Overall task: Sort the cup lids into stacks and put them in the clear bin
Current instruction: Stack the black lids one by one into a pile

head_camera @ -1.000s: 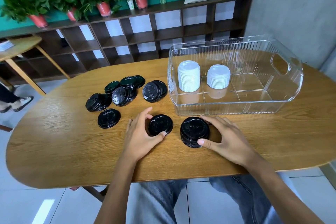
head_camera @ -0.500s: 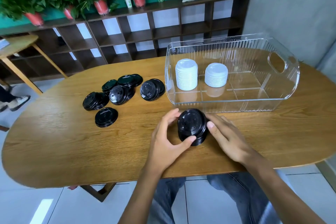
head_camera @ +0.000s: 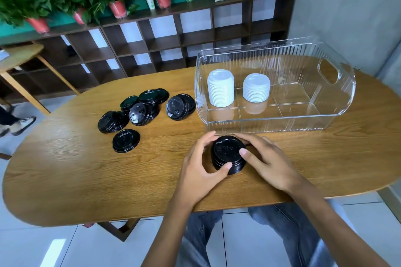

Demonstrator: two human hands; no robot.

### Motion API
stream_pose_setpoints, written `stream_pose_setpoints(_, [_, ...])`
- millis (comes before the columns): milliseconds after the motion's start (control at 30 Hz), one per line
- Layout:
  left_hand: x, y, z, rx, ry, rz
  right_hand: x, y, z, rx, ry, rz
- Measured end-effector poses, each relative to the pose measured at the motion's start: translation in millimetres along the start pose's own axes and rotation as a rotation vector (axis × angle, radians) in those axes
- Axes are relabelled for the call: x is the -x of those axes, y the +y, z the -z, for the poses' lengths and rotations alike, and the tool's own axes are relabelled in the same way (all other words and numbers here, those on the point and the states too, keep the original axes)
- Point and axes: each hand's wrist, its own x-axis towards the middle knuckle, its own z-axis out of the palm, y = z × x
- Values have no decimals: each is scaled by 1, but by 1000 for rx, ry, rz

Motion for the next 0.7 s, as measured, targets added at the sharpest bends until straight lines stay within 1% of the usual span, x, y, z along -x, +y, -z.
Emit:
stream_pose_setpoints(433, [-1, 1, -1, 82, -16, 75, -1, 2, -3, 9, 21, 27])
stream_pose_setpoints(700, [-2, 2, 2, 45, -45, 79, 0, 2, -1, 10, -1, 31])
